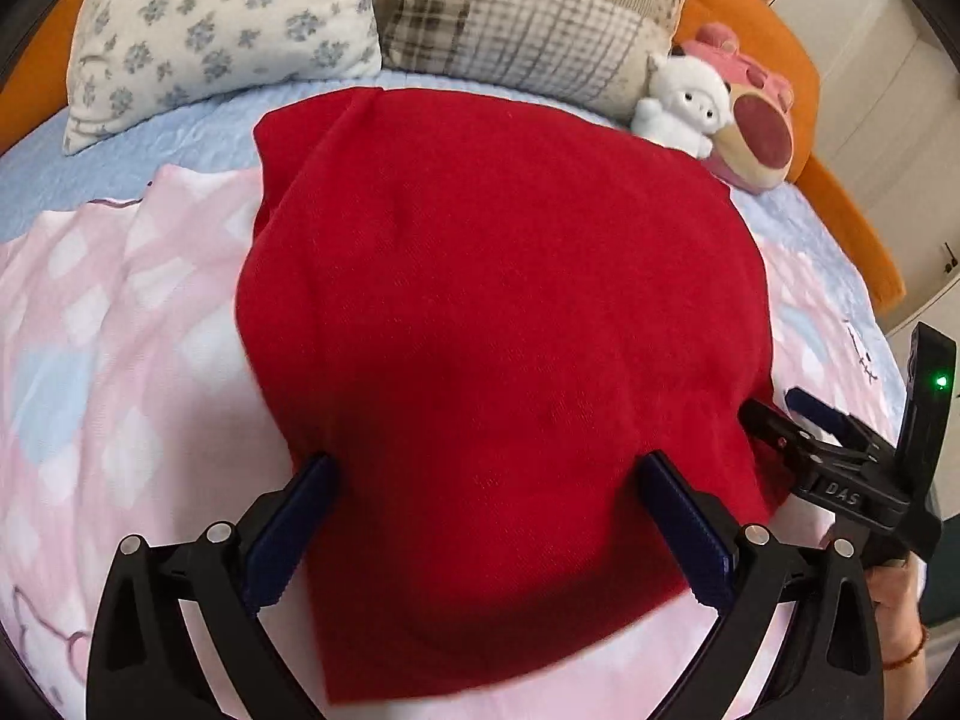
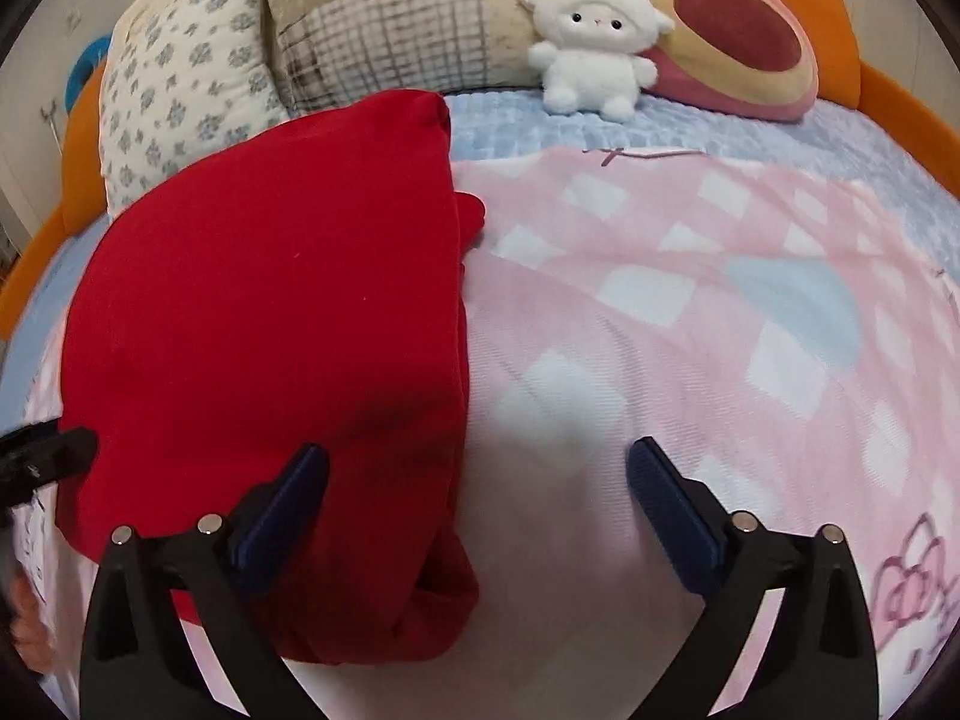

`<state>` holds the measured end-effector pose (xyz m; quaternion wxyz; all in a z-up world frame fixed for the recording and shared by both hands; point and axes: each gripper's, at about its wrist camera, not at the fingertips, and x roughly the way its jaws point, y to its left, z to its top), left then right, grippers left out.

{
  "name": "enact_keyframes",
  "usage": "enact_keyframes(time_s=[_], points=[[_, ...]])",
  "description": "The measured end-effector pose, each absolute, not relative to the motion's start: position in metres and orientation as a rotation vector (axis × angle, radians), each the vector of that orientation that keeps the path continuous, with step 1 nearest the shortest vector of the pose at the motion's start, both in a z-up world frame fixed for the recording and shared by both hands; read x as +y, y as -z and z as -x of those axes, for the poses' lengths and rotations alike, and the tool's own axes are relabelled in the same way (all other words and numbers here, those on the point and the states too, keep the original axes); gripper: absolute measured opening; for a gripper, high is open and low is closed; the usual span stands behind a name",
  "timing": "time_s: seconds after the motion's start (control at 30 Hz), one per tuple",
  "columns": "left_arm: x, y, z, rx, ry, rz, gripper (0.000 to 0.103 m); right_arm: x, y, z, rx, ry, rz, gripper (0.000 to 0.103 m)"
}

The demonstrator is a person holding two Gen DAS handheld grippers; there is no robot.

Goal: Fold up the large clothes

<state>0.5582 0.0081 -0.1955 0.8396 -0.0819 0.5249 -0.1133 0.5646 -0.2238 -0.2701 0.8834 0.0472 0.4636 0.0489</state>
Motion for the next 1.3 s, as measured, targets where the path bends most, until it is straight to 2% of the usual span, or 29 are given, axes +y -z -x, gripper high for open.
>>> enact_keyframes(time_s=[0.03, 0.13, 0.2, 0.33, 0.43, 0.5, 0.6, 0.93, 1.07, 1.3], points=[[0.012, 0.189, -0.554, 1.120, 0.240, 0.184, 0.101, -0.224, 0.263, -0.562, 0.965, -0.121, -0.090, 0.086], [0.040, 0.167, -0.536, 1.128, 0.236, 0.291, 0.101, -0.238, 0.245, -0.544, 0.963, -0.182, -0.191, 0.086], [0.063, 0.164, -0.521, 1.146, 0.251, 0.423, 0.101, -0.259, 0.237, -0.523, 0.980, -0.300, -0.431, 0.087], [0.096, 0.198, -0.488, 1.219, 0.340, 0.804, 0.101, -0.277, 0.259, -0.501, 1.107, -0.448, -0.892, 0.089], [0.099, 0.235, -0.479, 1.245, 0.366, 0.995, 0.101, -0.270, 0.277, -0.496, 1.173, -0.438, -0.994, 0.089], [0.100, 0.250, -0.477, 1.193, 0.360, 1.082, 0.101, -0.264, 0.282, -0.500, 1.173, -0.419, -0.999, 0.090], [0.097, 0.247, -0.486, 1.139, 0.367, 1.075, 0.101, -0.262, 0.290, -0.509, 1.167, -0.407, -1.064, 0.091], [0.081, 0.242, -0.541, 1.151, 0.372, 0.930, 0.101, -0.255, 0.298, -0.562, 1.142, -0.380, -1.069, 0.099], [0.074, 0.236, -0.566, 1.157, 0.355, 0.823, 0.101, -0.253, 0.298, -0.580, 1.159, -0.379, -1.029, 0.099], [0.079, 0.237, -0.603, 1.170, 0.376, 0.810, 0.101, -0.256, 0.297, -0.611, 1.142, -0.391, -1.019, 0.099]])
